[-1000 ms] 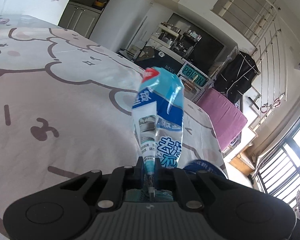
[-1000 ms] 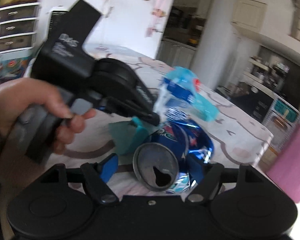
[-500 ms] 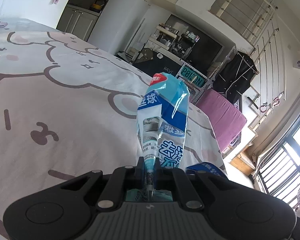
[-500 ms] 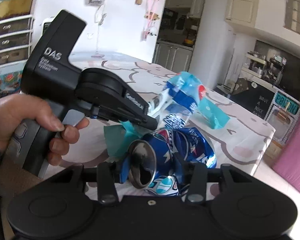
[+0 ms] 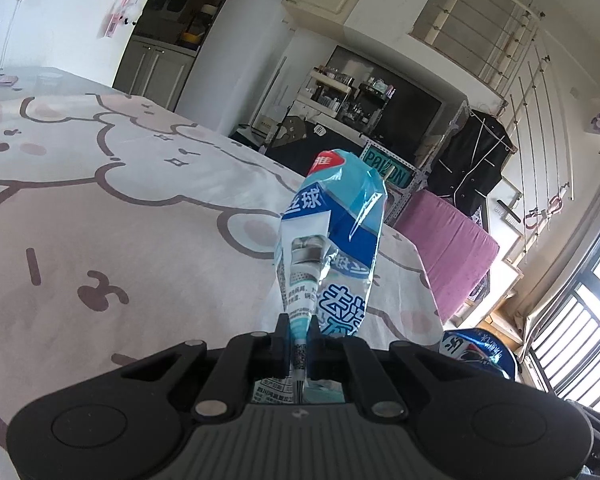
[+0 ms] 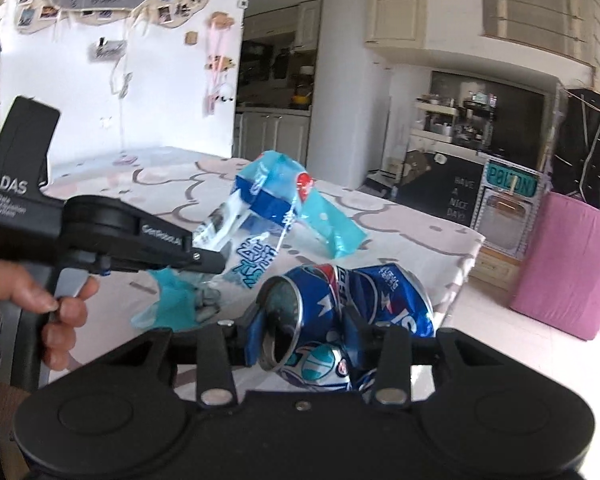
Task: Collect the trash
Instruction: 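Grasp a second blue can with the right tool while the left tool holds the package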
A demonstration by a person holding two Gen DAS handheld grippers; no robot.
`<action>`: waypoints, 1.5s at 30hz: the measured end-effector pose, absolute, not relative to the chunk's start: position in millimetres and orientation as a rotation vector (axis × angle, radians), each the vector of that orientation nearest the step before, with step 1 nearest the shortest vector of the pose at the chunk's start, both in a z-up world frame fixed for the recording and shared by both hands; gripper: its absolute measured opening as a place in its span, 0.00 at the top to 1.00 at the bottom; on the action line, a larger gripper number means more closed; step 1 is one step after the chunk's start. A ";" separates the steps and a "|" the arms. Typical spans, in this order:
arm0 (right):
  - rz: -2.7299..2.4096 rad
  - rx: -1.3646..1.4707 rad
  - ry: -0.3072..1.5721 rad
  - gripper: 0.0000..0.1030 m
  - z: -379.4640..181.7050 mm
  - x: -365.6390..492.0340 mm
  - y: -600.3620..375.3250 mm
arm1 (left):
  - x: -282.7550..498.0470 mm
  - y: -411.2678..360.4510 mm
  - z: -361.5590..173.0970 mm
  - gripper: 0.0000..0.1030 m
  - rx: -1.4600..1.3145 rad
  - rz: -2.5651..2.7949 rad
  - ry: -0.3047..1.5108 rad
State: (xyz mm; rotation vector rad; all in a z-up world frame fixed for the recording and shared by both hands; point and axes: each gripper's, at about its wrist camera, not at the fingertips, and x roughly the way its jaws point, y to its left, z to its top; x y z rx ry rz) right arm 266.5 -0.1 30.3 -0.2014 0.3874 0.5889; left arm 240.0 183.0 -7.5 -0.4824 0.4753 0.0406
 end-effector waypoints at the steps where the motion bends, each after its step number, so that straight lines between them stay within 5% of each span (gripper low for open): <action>1: 0.589 -0.197 0.390 0.60 30.0 266.6 -2.1 | 239.2 182.0 -7.1 0.94 -0.480 0.040 0.474; 33: 0.732 -0.224 0.433 0.62 16.7 227.1 -11.1 | 209.1 164.9 14.4 0.94 -0.482 0.047 0.420; 36: 0.766 -0.283 0.442 0.39 9.0 225.1 -1.7 | 210.4 172.3 11.5 0.94 -0.503 0.043 0.423; 40: 0.776 -0.400 0.409 0.25 -3.0 217.5 9.1 | 213.4 179.0 5.6 0.94 -0.528 0.027 0.436; 43: 0.760 -0.436 0.376 0.27 -7.2 215.6 13.5 | 215.7 180.1 1.3 0.94 -0.543 0.018 0.450; 45: 0.719 -0.473 0.350 0.44 -7.8 217.9 15.0 | 217.1 181.7 -1.4 0.94 -0.550 0.015 0.458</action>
